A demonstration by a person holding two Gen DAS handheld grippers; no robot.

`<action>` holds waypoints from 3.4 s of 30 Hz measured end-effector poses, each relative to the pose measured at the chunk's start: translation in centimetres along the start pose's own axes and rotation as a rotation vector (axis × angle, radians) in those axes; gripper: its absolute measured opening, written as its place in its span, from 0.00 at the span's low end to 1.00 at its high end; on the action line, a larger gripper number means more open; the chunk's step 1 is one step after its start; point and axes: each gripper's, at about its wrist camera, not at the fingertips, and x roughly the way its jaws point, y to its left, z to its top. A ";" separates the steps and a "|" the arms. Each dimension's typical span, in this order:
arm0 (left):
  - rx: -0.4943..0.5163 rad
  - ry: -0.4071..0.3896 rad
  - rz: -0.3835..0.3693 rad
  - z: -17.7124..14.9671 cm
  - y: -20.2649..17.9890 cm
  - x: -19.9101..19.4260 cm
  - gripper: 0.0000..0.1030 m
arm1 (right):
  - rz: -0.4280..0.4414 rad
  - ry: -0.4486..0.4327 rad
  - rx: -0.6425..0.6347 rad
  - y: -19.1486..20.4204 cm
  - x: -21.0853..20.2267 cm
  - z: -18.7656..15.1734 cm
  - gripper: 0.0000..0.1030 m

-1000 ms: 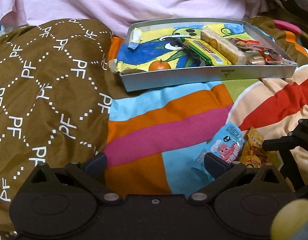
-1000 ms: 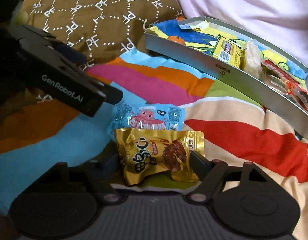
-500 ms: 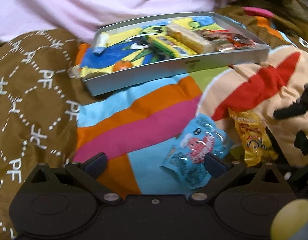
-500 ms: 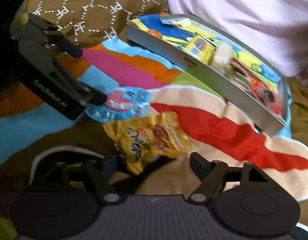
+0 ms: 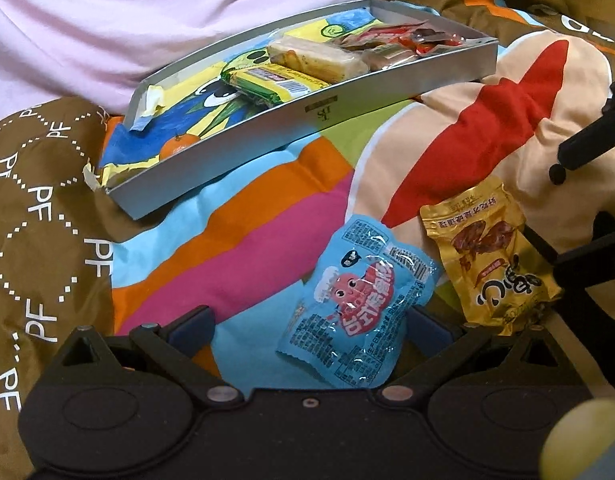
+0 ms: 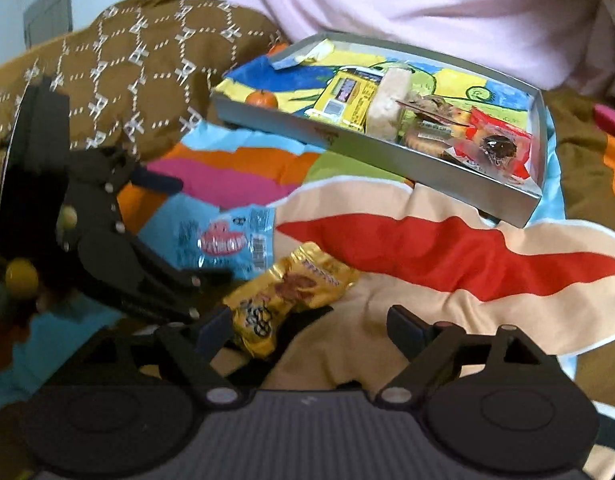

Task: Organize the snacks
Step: 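Lower the right tool onto the gold jerky packet while the left approaches the blue packet, then close the right tool on the gold jerky packet while the left grasps the blue packet, then carry the gold jerky packet and blue packet over the tray with both tools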

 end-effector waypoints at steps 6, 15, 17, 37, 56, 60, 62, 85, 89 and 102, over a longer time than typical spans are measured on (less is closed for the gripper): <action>0.003 -0.012 -0.031 -0.5 -0.3 -0.8 0.74 | -0.029 -0.001 0.017 0.4 0.7 -0.2 0.85; -0.187 0.009 -0.043 -1.7 1.2 -2.4 0.43 | 0.007 0.013 0.135 0.6 2.7 -0.7 0.85; -0.215 0.012 -0.048 -1.8 1.6 -2.5 0.43 | 0.022 0.021 0.173 0.5 3.2 -0.9 0.85; 0.051 0.009 -0.133 -0.4 0.3 -0.2 0.78 | 0.197 -0.019 0.354 -1.5 5.1 -0.9 0.33; -0.075 0.090 -0.072 0.6 -0.4 -2.6 0.37 | 0.173 -0.033 0.260 -0.4 2.3 -0.1 0.20; -0.085 0.086 -0.091 0.7 -0.4 -3.1 0.35 | 0.160 -0.048 0.263 -0.7 1.8 0.0 0.20; -0.108 0.090 -0.115 0.8 0.0 -3.2 0.35 | 0.156 -0.052 0.270 -1.0 1.6 0.0 0.20; -0.166 0.159 -0.201 1.1 -1.1 -1.9 0.18 | 0.122 -0.059 0.292 -2.3 1.2 -0.1 0.20; -0.186 0.122 -0.180 1.4 -0.9 -3.2 0.17 | 0.104 -0.115 0.230 -1.5 0.4 0.2 0.19; -0.320 -0.081 0.019 8.3 2.3 -5.4 0.17 | -0.047 -0.433 0.107 -1.6 -2.3 3.8 0.19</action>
